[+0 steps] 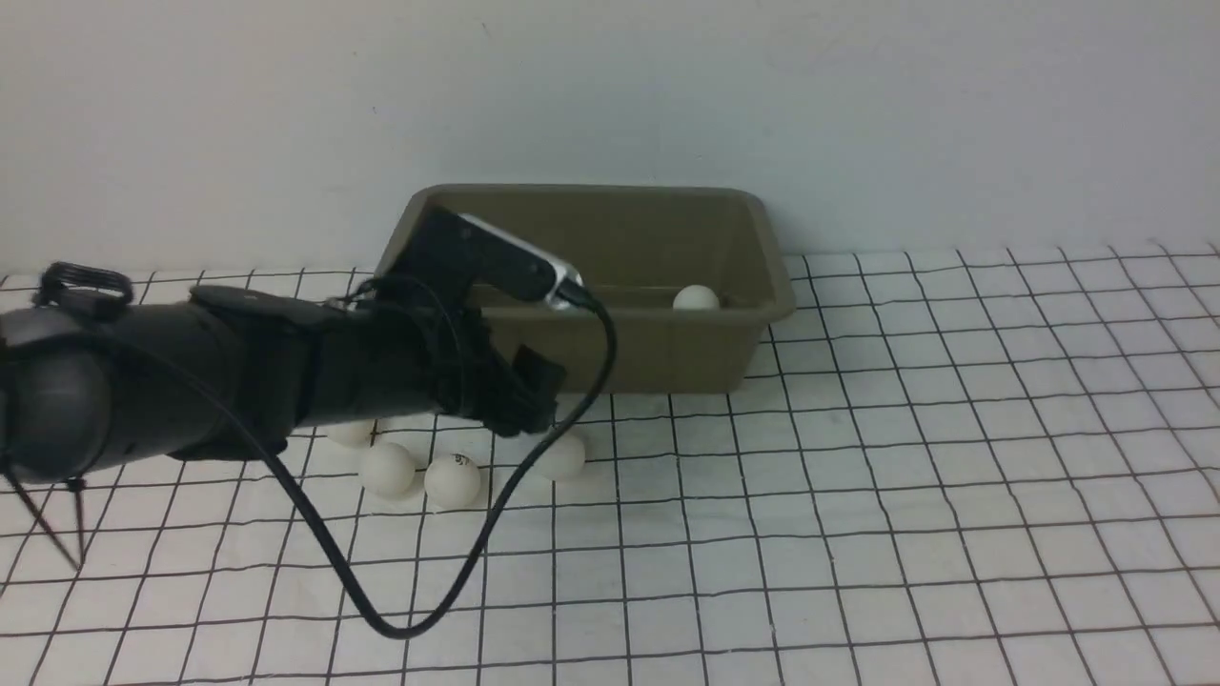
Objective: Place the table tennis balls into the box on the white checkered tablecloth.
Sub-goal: 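Reach for and grasp a ping pong ball on the table beside the basket, then drop the ball into the bin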
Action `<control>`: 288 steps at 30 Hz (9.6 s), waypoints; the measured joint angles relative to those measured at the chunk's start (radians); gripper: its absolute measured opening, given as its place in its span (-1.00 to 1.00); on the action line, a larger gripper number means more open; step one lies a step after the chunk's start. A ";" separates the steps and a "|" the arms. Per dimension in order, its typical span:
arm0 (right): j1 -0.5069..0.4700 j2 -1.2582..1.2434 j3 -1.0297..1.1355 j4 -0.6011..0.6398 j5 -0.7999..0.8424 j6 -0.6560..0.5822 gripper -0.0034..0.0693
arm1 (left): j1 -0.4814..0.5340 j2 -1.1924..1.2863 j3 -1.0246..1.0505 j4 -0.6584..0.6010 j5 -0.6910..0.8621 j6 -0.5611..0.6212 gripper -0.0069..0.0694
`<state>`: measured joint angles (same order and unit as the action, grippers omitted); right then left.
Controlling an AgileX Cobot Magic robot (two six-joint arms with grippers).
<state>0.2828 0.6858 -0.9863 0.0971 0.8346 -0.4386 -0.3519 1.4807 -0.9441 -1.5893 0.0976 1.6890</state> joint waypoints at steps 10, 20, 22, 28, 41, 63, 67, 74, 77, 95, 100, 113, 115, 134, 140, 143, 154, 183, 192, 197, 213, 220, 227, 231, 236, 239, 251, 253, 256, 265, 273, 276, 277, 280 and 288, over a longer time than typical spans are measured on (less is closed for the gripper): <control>0.000 0.000 0.000 -0.002 -0.002 -0.001 0.37 | 0.000 0.024 0.024 0.001 -0.071 0.075 0.35; 0.000 0.000 0.000 -0.023 -0.003 -0.003 0.37 | 0.000 0.024 0.019 -0.004 -0.318 0.480 0.35; 0.000 0.000 0.000 -0.023 -0.004 -0.003 0.37 | 0.000 0.024 0.000 -0.021 -0.332 0.509 0.35; 0.000 0.000 0.000 -0.023 -0.006 -0.003 0.37 | 0.001 0.024 -0.076 -0.131 -0.253 0.424 0.35; 0.000 0.000 0.000 -0.023 -0.008 -0.003 0.37 | -0.052 0.018 -0.089 -0.131 0.184 0.025 0.35; 0.000 0.000 0.000 -0.023 -0.023 -0.003 0.36 | -0.068 -0.044 -0.090 0.637 0.465 -0.742 0.35; 0.000 0.000 0.000 -0.024 -0.031 -0.003 0.36 | -0.068 -0.044 -0.090 0.868 0.470 -0.920 0.35; 0.000 0.000 0.000 -0.026 -0.031 -0.003 0.36 | -0.068 -0.044 -0.090 1.194 0.392 -1.211 0.35; 0.000 0.000 0.000 -0.026 -0.031 -0.003 0.36 | -0.068 -0.044 -0.090 1.225 0.387 -1.242 0.35; 0.000 0.000 0.000 -0.031 -0.032 -0.003 0.36 | -0.068 -0.165 -0.057 1.185 0.675 -1.306 -0.12; 0.000 0.000 0.000 -0.031 -0.032 -0.003 0.36 | -0.068 -0.165 0.123 1.101 0.527 -1.265 -0.14; 0.000 0.000 0.001 -0.023 -0.046 -0.003 0.36 | -0.068 0.051 0.208 0.789 0.152 -0.855 0.23; 0.000 0.000 0.001 -0.023 -0.046 -0.003 0.36 | -0.068 0.081 0.193 0.722 0.135 -0.788 0.35; 0.000 0.000 0.001 -0.023 -0.046 -0.003 0.36 | -0.068 0.287 0.071 0.228 0.053 -0.448 0.55; 0.000 0.000 0.001 -0.023 -0.046 -0.003 0.36 | -0.068 0.318 0.052 0.212 0.048 -0.431 0.55; 0.000 0.000 0.001 -0.023 -0.046 -0.003 0.36 | -0.068 0.330 0.036 0.211 0.039 -0.422 0.55; 0.000 0.000 0.001 -0.023 -0.046 -0.003 0.36 | -0.068 0.383 0.004 0.185 0.027 -0.404 0.43; 0.000 0.000 0.001 -0.023 -0.090 -0.031 0.36 | -0.068 0.375 0.003 0.175 0.238 -0.440 0.42; 0.000 0.000 0.001 -0.023 -0.090 -0.034 0.36 | -0.068 0.375 0.003 0.137 0.239 -0.493 0.68; 0.000 0.000 0.002 -0.023 -0.100 -0.045 0.36 | -0.068 0.375 0.003 0.115 0.222 -0.499 0.60; 0.000 0.000 0.002 -0.025 -0.130 -0.052 0.36 | -0.120 0.376 -0.012 0.090 0.082 -0.480 0.55; 0.000 0.000 0.002 -0.026 -0.132 -0.052 0.36 | -0.160 0.389 -0.035 0.084 0.046 -0.457 0.55; 0.000 0.000 0.002 -0.026 -0.132 -0.052 0.36 | -0.166 0.401 -0.038 0.075 -0.007 -0.452 0.55; 0.000 0.000 0.002 -0.026 -0.132 -0.052 0.36 | -0.166 0.402 -0.038 0.074 -0.038 -0.442 0.55; 0.000 0.000 0.002 -0.026 -0.132 -0.057 0.36 | -0.166 0.410 -0.038 0.074 -0.047 -0.435 0.55; 0.000 0.000 0.002 -0.026 -0.132 -0.057 0.36 | -0.166 0.427 -0.038 0.073 -0.048 -0.435 0.55; 0.000 0.000 0.002 -0.023 -0.132 -0.059 0.36 | -0.166 0.444 -0.056 0.071 -0.046 -0.435 0.21; 0.000 0.000 0.002 -0.023 -0.132 -0.060 0.36 | -0.166 0.444 -0.056 0.071 -0.046 -0.424 0.08; 0.000 0.000 0.002 -0.023 -0.132 -0.060 0.36 | -0.166 0.445 -0.059 0.071 -0.046 -0.401 0.09; 0.000 0.000 0.002 -0.023 -0.135 -0.071 0.36 | -0.166 0.419 -0.063 0.071 -0.007 -0.395 0.09; 0.000 0.000 0.002 -0.023 -0.135 -0.072 0.36 | -0.168 0.275 0.041 0.079 0.132 -0.435 0.09; 0.000 0.000 0.002 -0.023 -0.135 -0.072 0.36 | -0.168 0.208 0.066 0.081 0.167 -0.439 0.09; 0.000 0.000 0.002 -0.023 -0.135 -0.072 0.36 | -0.168 0.182 0.067 0.083 0.171 -0.435 0.09; 0.000 0.000 0.002 -0.023 -0.135 -0.072 0.36 | -0.168 0.138 0.052 0.083 0.148 -0.395 0.09; 0.000 0.000 0.002 -0.020 -0.135 -0.072 0.36 | -0.021 0.243 -0.155 0.080 0.041 -0.120 0.09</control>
<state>0.2828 0.6858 -0.9841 0.0767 0.6993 -0.5107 -0.3729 1.7233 -1.0993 -1.5090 0.1385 1.5695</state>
